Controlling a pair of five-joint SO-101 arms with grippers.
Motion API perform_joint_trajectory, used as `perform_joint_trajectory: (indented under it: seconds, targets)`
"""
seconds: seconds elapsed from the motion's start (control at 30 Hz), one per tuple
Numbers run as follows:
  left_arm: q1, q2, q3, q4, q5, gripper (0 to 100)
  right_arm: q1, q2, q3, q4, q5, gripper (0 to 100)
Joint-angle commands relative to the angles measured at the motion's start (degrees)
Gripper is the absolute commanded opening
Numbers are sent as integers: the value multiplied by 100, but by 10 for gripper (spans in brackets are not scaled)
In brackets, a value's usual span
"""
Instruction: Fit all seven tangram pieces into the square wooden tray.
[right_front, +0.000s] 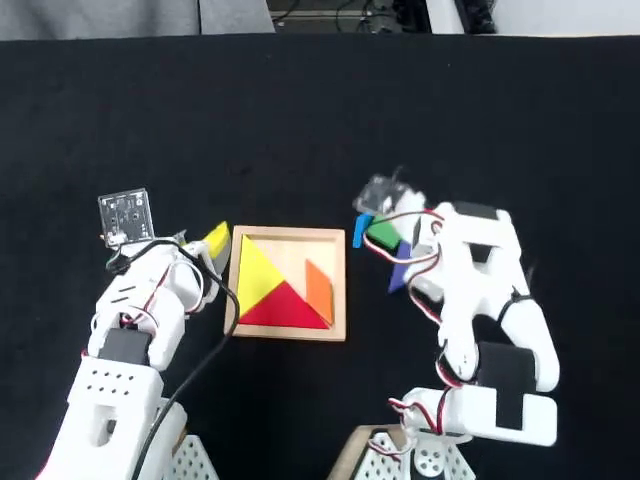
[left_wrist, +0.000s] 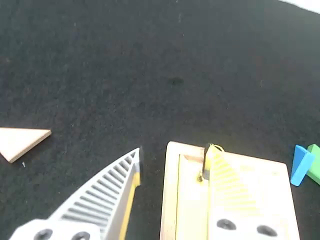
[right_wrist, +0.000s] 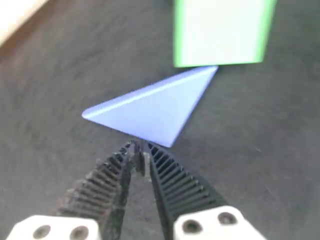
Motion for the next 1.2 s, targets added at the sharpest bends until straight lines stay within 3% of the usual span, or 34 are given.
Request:
perform_joint_trajectory:
  seconds: [0.0,0.27,0.47,0.53,0.7,0.87,1.17]
  targets:
    - [40,-88,-40,-88,53,209,-9,-734,-400,-62,-1187,11]
    - [40,-88,-31,-70,53,209,-255,-2747,-286,853,-2743,11]
    - [40,-88,-13,-70,53,209,-686,-3055,-312,1565,-4026,17]
    - [40,-88,-4,-70,53,209,-809,-2958,-321,1662,-4624,67]
    - [40,-88,13,-70,53,209,-1011,-2589,-303,2233,-7218,279]
    - [40,-88,31,-70,53,209,-888,-2123,-303,2189,-7402,385]
    - [40,-88,31,-70,53,209,-879,-901,-400,844,-7578,298]
